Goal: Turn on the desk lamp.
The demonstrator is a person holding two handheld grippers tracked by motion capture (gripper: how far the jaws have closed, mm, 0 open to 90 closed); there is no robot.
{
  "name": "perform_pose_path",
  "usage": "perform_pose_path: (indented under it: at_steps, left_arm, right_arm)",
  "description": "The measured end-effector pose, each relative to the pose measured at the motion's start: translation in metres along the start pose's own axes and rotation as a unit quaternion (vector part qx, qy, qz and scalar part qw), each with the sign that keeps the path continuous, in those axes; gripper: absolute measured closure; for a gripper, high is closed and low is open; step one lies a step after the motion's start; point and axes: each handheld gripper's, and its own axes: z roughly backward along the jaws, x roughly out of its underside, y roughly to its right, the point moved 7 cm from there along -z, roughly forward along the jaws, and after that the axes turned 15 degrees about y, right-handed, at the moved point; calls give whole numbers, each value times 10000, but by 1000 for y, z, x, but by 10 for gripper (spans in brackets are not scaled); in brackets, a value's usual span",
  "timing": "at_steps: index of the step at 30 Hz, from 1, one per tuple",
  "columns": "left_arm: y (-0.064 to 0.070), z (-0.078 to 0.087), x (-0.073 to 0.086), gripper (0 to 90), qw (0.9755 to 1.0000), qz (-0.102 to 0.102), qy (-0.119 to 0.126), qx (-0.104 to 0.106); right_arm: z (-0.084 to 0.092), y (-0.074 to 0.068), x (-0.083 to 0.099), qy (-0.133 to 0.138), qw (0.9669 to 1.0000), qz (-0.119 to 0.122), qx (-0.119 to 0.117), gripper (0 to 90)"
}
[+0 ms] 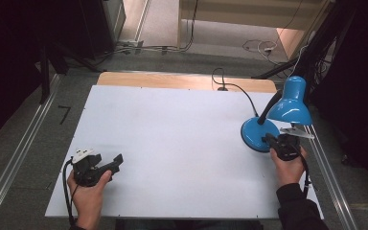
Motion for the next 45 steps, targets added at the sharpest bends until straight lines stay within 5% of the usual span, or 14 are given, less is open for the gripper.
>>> perform_pose_path:
  at_steps: [45]
  left_arm:
    - [0, 1, 0, 168, 10000, 1, 10, 4]
  right_arm:
    - [2, -3, 5, 88, 9999, 63, -53, 879]
